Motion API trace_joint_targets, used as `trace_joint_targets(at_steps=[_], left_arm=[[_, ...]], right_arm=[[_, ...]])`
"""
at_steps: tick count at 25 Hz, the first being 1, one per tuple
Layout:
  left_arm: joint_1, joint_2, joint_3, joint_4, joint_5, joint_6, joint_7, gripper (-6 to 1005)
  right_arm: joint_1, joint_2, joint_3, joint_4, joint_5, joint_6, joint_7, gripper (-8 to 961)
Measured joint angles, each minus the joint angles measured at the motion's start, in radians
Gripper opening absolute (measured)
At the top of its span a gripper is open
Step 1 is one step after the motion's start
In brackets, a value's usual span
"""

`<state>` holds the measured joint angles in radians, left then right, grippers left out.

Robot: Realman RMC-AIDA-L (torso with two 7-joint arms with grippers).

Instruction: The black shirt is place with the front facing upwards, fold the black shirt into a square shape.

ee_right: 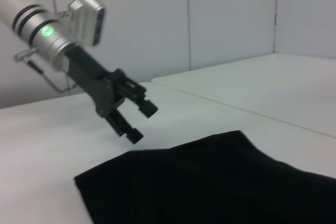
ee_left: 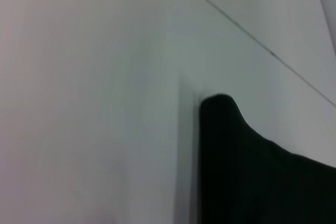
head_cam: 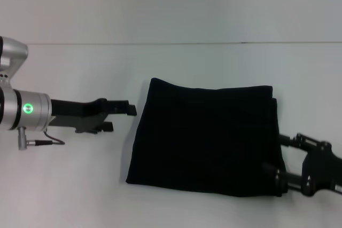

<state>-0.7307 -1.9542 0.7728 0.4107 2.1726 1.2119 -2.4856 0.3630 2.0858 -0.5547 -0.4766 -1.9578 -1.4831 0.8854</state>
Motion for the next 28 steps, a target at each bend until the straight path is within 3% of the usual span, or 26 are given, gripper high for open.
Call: trace_joint_targets(at_steps=[11,21,28], left_arm=[[-0.019,-0.013,0.016,-0.04,0.004,0.043,-0.023,861],[-0.056,-0.059,0.065,-0.054,0.002,-0.042,-0.024,852],[-0.056,-0.077,0.079,-0.041,0.003,-0.079,-0.014,846]], right_arm=[[-0.018,0.004,0.01,0.039,-0.001,-0.011,-0.073,811],[-0.016,0.005,0.001,0.039,-0.001,-0.025,-0.07,809],[-0.019,0.005,0.003,0.048,-0.001,-0.028,-0.069,808]])
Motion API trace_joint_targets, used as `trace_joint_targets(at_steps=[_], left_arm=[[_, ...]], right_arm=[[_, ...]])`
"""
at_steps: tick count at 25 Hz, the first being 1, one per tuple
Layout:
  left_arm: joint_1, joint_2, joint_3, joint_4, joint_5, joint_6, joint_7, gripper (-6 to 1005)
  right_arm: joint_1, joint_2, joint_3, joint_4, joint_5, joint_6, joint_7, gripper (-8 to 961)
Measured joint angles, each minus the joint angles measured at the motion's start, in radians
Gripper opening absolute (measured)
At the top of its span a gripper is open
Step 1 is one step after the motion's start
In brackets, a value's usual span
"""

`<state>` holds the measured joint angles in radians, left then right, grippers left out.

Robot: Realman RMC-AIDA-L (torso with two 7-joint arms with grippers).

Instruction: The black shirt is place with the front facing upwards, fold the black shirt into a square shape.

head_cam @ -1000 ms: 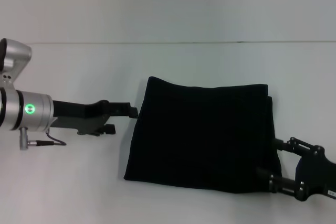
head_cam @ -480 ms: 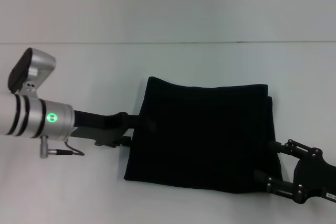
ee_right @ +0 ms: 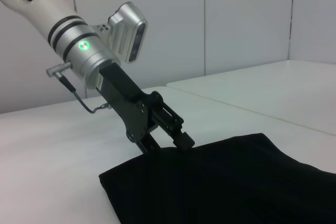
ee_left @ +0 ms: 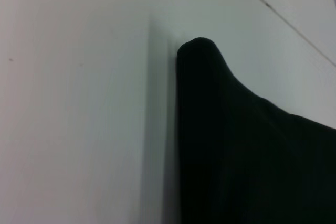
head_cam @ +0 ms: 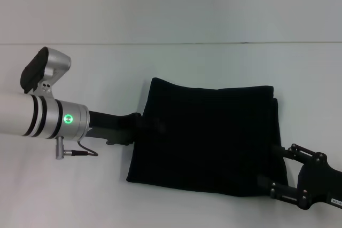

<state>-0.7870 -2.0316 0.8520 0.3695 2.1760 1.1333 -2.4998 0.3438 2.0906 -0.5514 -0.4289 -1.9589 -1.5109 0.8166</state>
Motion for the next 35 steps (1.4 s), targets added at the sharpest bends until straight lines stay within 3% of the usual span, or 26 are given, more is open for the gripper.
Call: trace_joint_targets(at_steps=[3,19,30,35], left_arm=[[0.0,-0.003,0.004,0.0,-0.002,-0.013,0.001,843],[0.007,-0.021,-0.033,-0.001,-0.044,-0.044,0.032,214],[0.08,-0.001,-0.218,-0.004,-0.062,-0.068,0.053,160],[0.146,-0.02,-0.327,-0.008,-0.063,-0.055,0.066,154]], right_arm=[[0.0,-0.001,0.003,0.004,0.0,0.0,-0.002,808],[0.006,-0.001,-0.001,0.004,0.0,0.0,-0.006,807],[0.013,-0.003,0.005,0.0,0.0,0.001,-0.007,806],[0.014,-0.003,0.006,-0.002,0.005,0.001,-0.007,806]])
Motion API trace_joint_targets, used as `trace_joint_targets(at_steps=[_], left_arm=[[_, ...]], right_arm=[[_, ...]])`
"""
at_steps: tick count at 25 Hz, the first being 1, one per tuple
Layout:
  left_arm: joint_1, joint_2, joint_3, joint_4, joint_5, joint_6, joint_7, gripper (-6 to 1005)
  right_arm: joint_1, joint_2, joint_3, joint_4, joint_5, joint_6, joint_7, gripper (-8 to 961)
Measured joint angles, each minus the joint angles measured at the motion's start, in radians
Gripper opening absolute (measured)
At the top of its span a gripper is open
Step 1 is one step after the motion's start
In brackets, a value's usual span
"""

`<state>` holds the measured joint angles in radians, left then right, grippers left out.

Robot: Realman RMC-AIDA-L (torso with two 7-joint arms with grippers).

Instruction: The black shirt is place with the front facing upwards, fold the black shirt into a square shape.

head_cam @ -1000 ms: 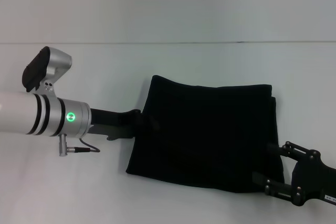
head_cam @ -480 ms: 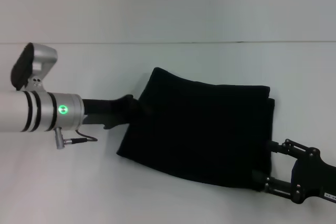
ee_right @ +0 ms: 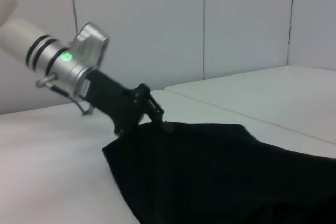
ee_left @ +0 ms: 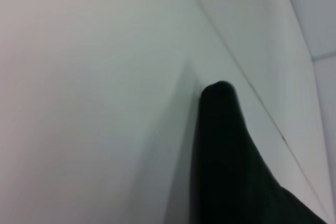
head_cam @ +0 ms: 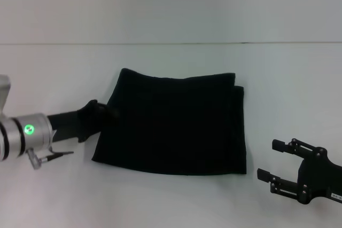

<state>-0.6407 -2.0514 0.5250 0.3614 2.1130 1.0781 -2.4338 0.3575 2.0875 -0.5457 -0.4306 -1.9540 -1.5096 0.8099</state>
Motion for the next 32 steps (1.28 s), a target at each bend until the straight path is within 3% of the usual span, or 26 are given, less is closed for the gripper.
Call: trace_joint_targets(at_steps=[5,10,16,22,25,28,31,32], left_arm=[[0.045,-0.035,-0.073,-0.004,-0.009,0.047,0.012,153],[0.046,-0.039,-0.076,-0.004,-0.016,0.118,0.064,167],[0.054,-0.022,-0.067,0.002,-0.012,0.186,0.156,239],[0.09,0.03,-0.075,0.013,-0.034,0.262,0.257,360],[0.113,0.05,-0.076,0.04,-0.079,0.34,0.433,421],[0.137,0.044,-0.074,0.09,-0.098,0.435,0.653,655],[0.173,0.02,-0.066,0.136,-0.095,0.501,0.895,825],[0.201,0.003,-0.064,0.147,-0.095,0.528,1.057,882]], right_arm=[[0.002,0.001,0.001,0.002,0.002,0.005,0.0,806],[0.006,0.003,0.001,0.005,0.003,0.006,0.001,806],[0.011,0.004,0.01,0.007,0.004,0.005,0.005,806],[0.023,0.005,0.073,0.042,0.007,-0.001,0.01,806],[0.034,0.004,0.127,0.058,0.017,-0.001,0.053,806],[0.049,0.002,0.166,0.06,0.04,0.0,0.164,806],[0.066,-0.007,0.167,0.057,0.042,0.003,0.27,806],[0.071,-0.009,0.167,0.053,0.041,0.02,0.29,806]])
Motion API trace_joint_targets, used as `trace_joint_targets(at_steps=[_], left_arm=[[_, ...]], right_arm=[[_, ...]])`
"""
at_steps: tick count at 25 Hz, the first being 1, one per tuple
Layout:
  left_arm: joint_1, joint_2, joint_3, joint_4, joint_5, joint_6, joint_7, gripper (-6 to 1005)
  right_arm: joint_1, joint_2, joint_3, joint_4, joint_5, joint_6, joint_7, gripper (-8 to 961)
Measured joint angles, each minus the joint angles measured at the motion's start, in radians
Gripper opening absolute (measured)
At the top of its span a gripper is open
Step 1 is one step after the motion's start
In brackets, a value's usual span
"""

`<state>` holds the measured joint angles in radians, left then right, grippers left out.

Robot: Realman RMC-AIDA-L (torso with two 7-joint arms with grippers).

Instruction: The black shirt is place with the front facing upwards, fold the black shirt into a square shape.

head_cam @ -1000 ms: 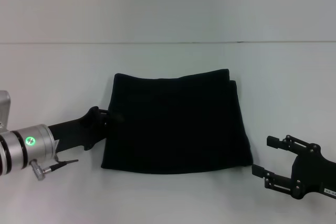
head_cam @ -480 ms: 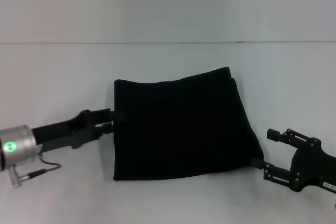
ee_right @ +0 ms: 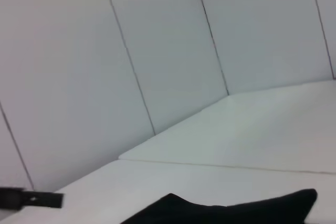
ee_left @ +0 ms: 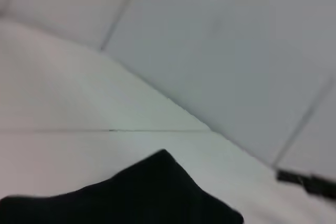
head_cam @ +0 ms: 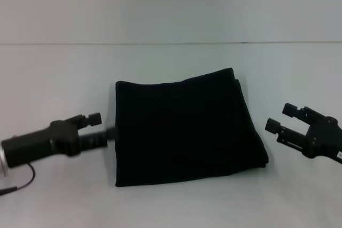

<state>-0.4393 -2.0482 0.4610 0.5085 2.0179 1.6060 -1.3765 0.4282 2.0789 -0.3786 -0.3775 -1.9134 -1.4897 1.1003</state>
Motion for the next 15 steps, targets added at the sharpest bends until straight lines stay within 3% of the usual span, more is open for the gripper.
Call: trace_joint_targets(at_steps=[5,11,15], left_arm=[[0.025,-0.017,0.011,0.002,0.002,0.016,0.121,922],[0.038,-0.024,0.073,0.0,0.005,0.024,0.203,938],[0.057,-0.036,0.067,0.014,-0.004,0.041,0.26,939]], right_arm=[[0.022,-0.002,0.016,-0.008,0.023,0.062,0.128,807],[0.175,-0.062,-0.043,-0.006,-0.027,0.221,0.725,807],[0.262,-0.074,-0.089,-0.005,-0.045,0.289,1.006,807]])
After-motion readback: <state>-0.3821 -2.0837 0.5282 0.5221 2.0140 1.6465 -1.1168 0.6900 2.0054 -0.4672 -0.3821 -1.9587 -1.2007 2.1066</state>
